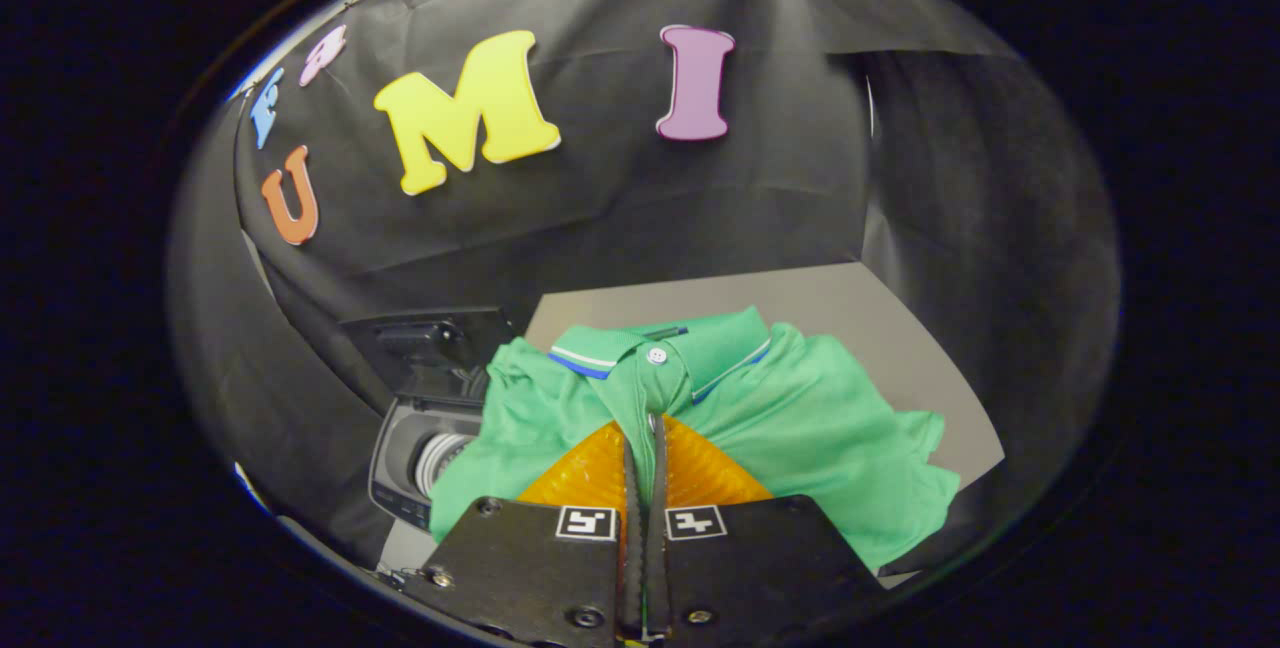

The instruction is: Put the clothes into the washing machine and then close the washing machine lid.

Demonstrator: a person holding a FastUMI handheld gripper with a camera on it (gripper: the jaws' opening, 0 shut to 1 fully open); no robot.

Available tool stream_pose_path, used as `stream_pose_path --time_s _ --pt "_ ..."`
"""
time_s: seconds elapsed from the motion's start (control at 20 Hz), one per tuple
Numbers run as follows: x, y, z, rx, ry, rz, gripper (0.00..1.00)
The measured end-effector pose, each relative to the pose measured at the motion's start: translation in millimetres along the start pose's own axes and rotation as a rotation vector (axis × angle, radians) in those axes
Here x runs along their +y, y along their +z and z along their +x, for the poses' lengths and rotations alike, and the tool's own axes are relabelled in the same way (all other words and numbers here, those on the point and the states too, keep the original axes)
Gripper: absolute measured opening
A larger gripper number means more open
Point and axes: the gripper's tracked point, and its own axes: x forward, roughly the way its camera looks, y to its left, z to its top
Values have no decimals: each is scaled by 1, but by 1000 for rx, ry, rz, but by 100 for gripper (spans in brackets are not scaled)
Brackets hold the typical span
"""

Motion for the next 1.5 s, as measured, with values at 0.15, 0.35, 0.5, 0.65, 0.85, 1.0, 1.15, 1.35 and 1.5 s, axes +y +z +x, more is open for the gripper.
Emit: stream_pose_path --time_s 0.15,0.35,0.5,0.65,0.85,1.0,1.15,1.35,1.5 --pt "20 13 -29 -56 28 4 5" --pt "48 30 -61 -121 50 -45 5" --pt "73 46 -82 -160 73 -64 5" --pt "103 64 -98 -200 107 -87 5" --pt "143 79 -111 -233 141 -120 5" --pt "176 82 -110 -232 174 -122 5" --pt "212 80 -100 -221 213 -138 5" --pt "254 67 -75 -178 275 -162 5" --pt "275 51 -43 -124 316 -170 5"
